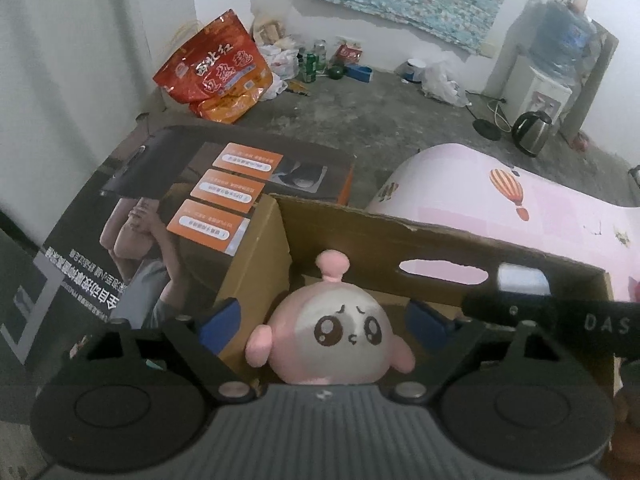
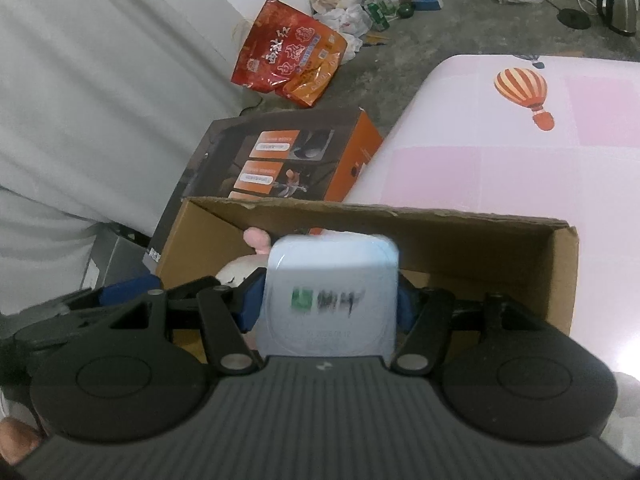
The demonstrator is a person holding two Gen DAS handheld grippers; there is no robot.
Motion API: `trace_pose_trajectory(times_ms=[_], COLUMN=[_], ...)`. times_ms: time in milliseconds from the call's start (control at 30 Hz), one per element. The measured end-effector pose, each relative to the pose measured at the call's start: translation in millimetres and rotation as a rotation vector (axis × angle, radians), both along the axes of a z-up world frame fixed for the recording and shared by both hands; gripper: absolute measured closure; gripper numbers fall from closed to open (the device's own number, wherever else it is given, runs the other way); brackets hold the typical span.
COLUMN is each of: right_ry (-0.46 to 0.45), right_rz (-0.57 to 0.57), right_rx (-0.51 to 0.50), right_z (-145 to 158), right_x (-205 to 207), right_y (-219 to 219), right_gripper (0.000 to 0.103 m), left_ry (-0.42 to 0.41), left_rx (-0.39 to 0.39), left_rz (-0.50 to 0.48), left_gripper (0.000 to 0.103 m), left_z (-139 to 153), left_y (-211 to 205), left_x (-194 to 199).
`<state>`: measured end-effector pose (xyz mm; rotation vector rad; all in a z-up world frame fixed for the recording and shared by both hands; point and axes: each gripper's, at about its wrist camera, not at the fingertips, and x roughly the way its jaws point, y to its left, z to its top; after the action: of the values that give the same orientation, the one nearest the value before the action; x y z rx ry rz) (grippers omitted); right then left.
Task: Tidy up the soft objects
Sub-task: 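Open the right tool over the box while the left tool releases the plush inside, then move both open tools back toward the pile on the bed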
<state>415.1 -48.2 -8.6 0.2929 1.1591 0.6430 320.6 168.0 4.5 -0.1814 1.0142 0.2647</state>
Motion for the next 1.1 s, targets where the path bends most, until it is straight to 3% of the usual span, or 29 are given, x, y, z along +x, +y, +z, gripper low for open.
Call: trace_pose_trajectory(times_ms=[167, 600, 833, 1100], right_ry=[0.014, -0.040, -0.111, -0.207], right_rz=[-0.022, -0.003, -0.030, -0.131], right_rx=[0.056, 0.153, 0.258, 0.350], right_z=[-1, 25, 57, 80], right_x=[4, -15, -58, -132], right_y=[-3, -20, -60, -142], right_gripper=[0.039, 0.039, 0.039, 0.038], left_ry=[-0.008, -0.028, -0.087, -0.183], left_rx=[-0.041, -0.056, -0.056, -0.025], left_rz=[-0.004, -0.024, -0.079, -0.228], left_gripper=[0.006, 0.006, 0.006, 0.005], left_z=[1, 6, 25, 51], left_y=[2, -11, -29, -69], left_x=[-3, -14, -33, -73])
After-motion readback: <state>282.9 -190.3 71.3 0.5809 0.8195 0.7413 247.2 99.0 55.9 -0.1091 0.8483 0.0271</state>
